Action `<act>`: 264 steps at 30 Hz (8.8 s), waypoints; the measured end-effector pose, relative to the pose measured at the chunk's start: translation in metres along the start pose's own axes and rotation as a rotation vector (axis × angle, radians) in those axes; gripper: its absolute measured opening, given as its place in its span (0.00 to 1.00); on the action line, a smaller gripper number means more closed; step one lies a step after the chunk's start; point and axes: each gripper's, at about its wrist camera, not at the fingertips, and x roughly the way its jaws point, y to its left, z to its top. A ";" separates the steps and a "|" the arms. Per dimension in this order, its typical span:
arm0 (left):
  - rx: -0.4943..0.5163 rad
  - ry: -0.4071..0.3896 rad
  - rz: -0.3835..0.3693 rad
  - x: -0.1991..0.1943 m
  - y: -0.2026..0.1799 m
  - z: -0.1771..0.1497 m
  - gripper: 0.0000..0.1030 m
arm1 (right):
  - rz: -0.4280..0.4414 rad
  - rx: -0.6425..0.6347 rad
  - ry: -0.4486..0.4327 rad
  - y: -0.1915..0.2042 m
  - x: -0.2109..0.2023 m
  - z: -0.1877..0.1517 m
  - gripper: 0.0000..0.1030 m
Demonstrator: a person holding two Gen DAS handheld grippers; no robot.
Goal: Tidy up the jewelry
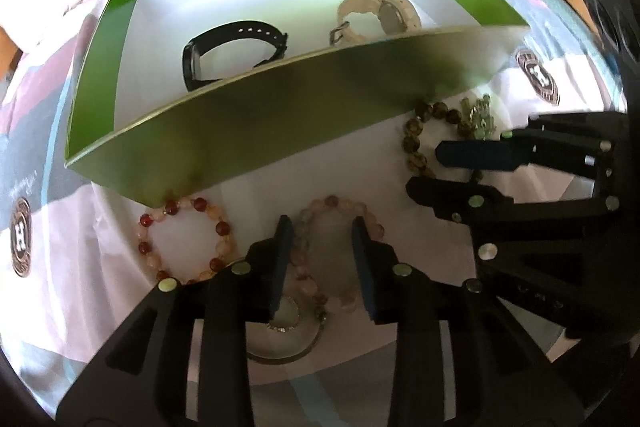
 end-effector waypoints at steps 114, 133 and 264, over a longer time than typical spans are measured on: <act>-0.263 -0.012 0.000 -0.051 0.059 0.007 0.07 | 0.149 0.106 -0.090 -0.021 -0.038 0.005 0.07; -0.154 -0.049 -0.118 -0.048 0.035 0.006 0.13 | -0.007 0.171 -0.035 -0.041 -0.032 0.003 0.31; -0.328 -0.260 -0.158 -0.067 0.060 0.076 0.07 | 0.175 0.143 -0.307 -0.029 -0.044 0.067 0.05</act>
